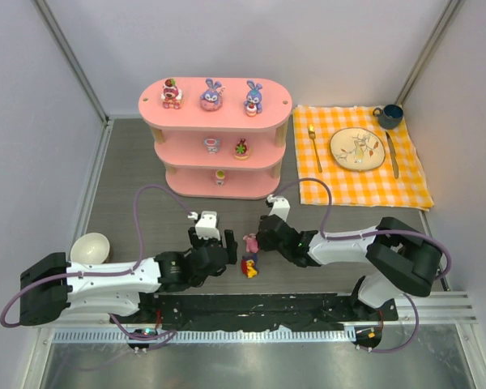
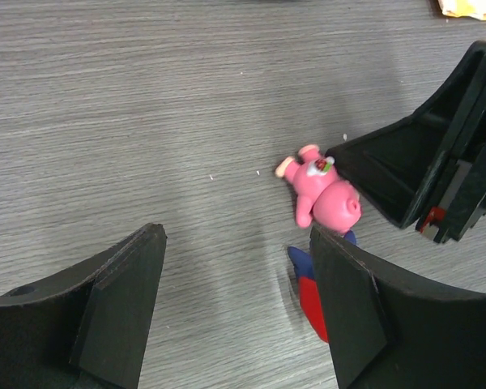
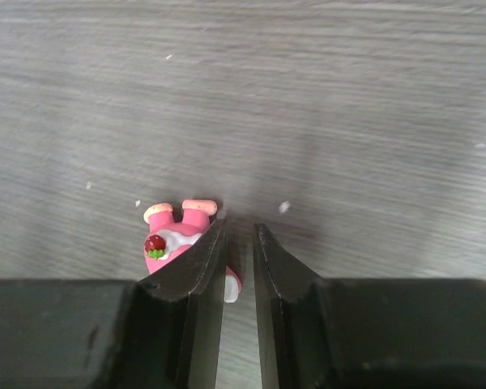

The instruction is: Place and organize the plastic toys onto the shelf

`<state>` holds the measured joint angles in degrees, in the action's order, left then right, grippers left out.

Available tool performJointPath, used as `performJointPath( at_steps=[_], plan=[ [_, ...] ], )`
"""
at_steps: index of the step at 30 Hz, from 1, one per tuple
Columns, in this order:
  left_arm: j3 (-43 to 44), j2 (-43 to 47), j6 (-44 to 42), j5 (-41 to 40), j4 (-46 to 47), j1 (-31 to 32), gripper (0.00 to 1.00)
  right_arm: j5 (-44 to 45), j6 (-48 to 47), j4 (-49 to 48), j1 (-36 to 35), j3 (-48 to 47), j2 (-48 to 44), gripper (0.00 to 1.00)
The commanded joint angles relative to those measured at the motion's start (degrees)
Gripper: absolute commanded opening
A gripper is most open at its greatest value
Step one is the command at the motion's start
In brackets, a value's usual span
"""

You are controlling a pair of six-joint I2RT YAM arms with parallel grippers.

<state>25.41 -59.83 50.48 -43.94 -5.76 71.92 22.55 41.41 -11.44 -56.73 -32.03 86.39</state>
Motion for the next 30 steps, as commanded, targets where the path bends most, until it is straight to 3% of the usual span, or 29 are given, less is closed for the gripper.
performJointPath(
  at_steps=[1,15,30],
  plan=[
    [2.7,-0.5,-0.6,-1.2,2.1,0.1,0.77,2.3,4.8,3.9,-2.9,-2.6,1.8,0.25],
    [2.5,0.2,-0.5,-0.4,1.2,0.1,0.77,5.7,8.8,11.1,-5.1,0.6,-5.0,0.29],
    [1.8,2.4,1.0,-1.0,-1.4,0.1,0.77,1.6,6.6,5.8,-9.3,-5.5,3.2,0.28]
  ],
)
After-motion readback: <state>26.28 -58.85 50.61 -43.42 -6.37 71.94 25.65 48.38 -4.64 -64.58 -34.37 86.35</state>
